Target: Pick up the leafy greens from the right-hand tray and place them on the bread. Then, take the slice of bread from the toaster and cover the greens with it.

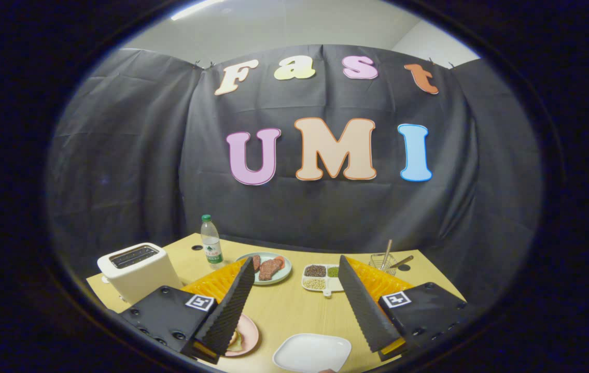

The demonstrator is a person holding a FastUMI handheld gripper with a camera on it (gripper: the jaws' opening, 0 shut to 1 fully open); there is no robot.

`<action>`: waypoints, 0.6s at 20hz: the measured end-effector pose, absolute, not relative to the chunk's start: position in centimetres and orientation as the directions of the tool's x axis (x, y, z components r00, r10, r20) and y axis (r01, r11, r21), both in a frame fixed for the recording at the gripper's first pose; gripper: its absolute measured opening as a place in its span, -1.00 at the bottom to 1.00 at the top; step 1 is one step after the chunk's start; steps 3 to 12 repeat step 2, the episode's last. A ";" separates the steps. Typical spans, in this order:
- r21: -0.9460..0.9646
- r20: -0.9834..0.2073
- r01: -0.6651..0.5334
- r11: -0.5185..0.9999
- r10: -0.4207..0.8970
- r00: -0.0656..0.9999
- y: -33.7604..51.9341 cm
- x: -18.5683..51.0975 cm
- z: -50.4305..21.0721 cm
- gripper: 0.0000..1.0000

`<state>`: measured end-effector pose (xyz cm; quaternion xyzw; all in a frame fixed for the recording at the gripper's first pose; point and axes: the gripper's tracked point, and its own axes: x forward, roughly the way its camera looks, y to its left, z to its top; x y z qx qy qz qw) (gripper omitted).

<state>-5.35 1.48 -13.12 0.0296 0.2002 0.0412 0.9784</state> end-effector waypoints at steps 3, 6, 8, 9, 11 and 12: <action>0.071 -0.385 -0.066 0.995 0.088 0.919 1.3 -5.1 -13.0 1.00; 0.071 -0.385 -0.066 0.995 0.088 0.919 1.3 -5.1 -13.0 1.00; 0.071 -0.385 -0.066 0.995 0.088 0.919 1.3 -5.1 -13.0 1.00; 0.071 -0.385 -0.066 0.995 0.088 0.919 1.3 -5.1 -13.0 1.00; 0.071 -0.385 -0.066 0.995 0.088 0.919 1.3 -5.1 -13.0 1.00; 0.071 -0.385 -0.066 0.995 0.088 0.919 1.3 -5.1 -13.0 1.00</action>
